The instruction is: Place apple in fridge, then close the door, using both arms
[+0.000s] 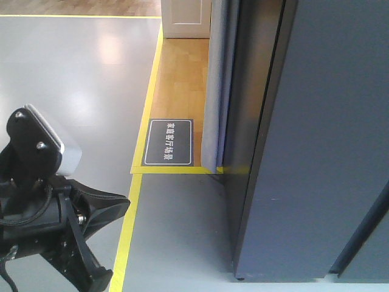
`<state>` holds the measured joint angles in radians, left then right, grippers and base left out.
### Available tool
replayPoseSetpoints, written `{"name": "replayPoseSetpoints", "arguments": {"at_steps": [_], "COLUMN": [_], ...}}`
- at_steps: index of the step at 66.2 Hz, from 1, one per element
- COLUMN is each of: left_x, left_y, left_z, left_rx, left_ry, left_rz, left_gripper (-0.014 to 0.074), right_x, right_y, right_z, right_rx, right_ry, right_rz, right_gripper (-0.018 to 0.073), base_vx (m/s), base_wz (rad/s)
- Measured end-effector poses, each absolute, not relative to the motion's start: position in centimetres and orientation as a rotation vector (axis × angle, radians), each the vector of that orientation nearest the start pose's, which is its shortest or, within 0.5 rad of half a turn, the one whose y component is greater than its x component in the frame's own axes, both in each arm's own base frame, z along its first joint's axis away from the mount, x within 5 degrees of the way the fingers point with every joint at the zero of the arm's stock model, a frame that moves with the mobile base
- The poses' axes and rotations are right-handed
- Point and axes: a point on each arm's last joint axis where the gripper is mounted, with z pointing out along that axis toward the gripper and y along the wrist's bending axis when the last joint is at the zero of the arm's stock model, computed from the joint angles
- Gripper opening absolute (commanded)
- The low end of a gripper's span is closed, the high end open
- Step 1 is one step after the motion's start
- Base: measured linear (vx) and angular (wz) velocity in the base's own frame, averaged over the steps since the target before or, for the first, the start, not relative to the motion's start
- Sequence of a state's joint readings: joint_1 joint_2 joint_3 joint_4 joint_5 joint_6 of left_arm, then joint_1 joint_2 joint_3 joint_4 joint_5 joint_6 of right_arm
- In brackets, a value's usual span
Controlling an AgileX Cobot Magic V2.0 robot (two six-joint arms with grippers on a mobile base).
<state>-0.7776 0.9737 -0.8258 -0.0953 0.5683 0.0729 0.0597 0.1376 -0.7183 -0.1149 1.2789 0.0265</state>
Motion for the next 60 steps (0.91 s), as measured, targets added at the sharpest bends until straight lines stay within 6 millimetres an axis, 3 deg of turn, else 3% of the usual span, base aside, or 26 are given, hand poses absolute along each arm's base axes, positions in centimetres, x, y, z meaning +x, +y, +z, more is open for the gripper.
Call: {"name": "replayPoseSetpoints", "arguments": {"at_steps": [22,34,60], "left_x": [13.8,13.1,9.3], "left_y": [-14.2,-11.8,-3.7], "left_z": [33.1,33.0,23.8], "left_rx": [0.871,0.785,0.24], "left_ry": [2.065,1.969,1.759], "left_rz": [-0.487,-0.449,-0.35], "left_gripper": [-0.0006,-0.0006,-0.0006], "right_x": [-1.6,-1.6,-1.6], "right_y": [-1.1,-1.1,-1.1], "right_z": [32.1,32.1,32.1], "right_rx": [-0.01,-0.01,-0.01], "right_ry": [2.177,2.177,2.177], "right_rz": [-0.09,-0.089,-0.089], "right_gripper": [-0.0002,-0.0002,-0.0002], "base_vx": [0.0,0.0,0.0], "base_wz": [0.0,0.0,0.0]}}
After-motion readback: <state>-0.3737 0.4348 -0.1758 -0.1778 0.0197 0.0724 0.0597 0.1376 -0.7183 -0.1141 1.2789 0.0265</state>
